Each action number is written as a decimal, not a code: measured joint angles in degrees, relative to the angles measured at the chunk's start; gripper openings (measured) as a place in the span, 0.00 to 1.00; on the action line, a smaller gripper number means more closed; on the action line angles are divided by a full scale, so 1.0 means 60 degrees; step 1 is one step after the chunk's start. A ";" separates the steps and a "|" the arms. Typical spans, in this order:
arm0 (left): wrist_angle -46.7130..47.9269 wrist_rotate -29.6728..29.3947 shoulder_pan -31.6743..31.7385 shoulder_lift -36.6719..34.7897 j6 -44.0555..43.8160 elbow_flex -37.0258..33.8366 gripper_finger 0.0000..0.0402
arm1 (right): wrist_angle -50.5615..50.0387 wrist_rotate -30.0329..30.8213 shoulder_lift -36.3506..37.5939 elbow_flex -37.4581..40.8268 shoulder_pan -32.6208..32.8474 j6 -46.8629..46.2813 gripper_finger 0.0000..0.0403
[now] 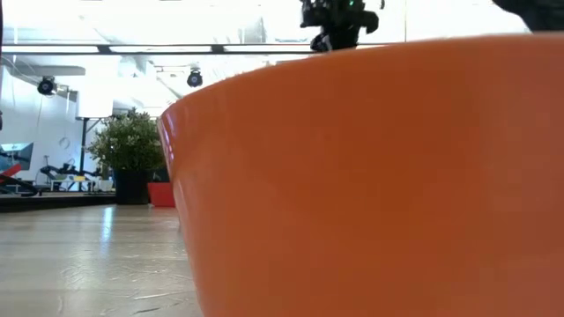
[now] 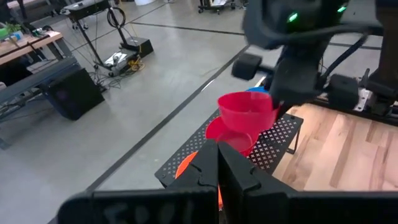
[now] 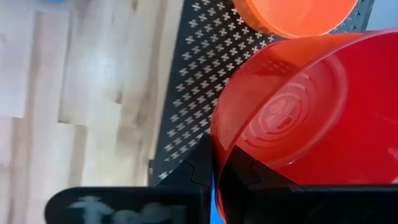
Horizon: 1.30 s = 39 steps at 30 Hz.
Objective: Pick & Place Mini bowls
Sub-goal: Stack the bottom red bowl on top of the red bowl on the shelf
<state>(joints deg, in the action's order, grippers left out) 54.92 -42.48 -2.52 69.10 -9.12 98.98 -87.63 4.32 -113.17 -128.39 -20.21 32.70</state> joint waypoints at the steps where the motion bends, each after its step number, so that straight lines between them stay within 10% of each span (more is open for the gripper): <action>1: 0.0000 0.0000 0.0003 0.0000 -0.0021 0.0000 0.00 | 0.0002 0.0018 -0.0175 -0.0137 -0.0065 0.0105 0.02; 39: 0.0003 0.0000 0.0003 0.0000 -0.0009 0.0000 0.00 | 0.0077 -0.0004 -0.1321 -0.0354 -0.0844 0.0796 0.02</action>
<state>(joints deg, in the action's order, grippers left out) 54.94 -42.48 -2.50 69.10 -9.17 98.98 -87.16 4.29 -121.10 -130.52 -25.28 37.47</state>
